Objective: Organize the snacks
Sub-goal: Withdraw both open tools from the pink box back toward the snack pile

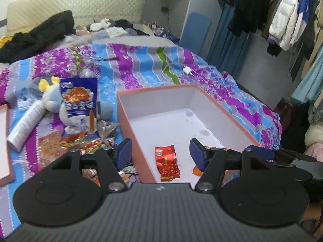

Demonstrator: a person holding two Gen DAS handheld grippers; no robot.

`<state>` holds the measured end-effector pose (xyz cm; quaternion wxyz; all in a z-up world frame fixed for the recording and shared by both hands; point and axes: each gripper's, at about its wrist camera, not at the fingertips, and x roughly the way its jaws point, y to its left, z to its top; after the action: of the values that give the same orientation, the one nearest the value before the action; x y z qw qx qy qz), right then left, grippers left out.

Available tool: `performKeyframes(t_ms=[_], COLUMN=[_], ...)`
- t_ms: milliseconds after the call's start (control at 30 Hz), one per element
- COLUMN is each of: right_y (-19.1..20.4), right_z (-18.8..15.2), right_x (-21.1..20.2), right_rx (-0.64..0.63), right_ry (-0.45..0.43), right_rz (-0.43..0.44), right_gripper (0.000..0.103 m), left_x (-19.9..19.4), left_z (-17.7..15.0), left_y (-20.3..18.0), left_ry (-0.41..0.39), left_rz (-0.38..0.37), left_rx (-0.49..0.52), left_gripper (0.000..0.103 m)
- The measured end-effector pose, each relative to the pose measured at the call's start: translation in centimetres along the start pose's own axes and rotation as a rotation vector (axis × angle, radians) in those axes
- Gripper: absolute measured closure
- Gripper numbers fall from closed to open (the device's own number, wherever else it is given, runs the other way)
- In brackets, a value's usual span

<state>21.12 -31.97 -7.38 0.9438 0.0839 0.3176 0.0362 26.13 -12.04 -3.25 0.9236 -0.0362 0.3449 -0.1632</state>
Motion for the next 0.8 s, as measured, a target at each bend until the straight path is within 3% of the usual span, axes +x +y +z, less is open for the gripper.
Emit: performKeyframes(t_ms=[533, 800], right_y=[3.8, 5.6], right_z=[-3.0, -5.6], right_x=[-9.9, -12.9], right_rx=[-0.007, -0.051], right_ry=[-0.072, -0.08], right_rz=[0.09, 0.126], right_gripper=[0.039, 0.039], left_x=[-12.5, -17.3], left_z=[-6.7, -9.6], left_y=[1.2, 1.1], left_ry=[-0.062, -0.106], left_rz=[0.07, 0.113], left_rx=[-0.058, -0.064], left_gripper=[0.035, 0.035])
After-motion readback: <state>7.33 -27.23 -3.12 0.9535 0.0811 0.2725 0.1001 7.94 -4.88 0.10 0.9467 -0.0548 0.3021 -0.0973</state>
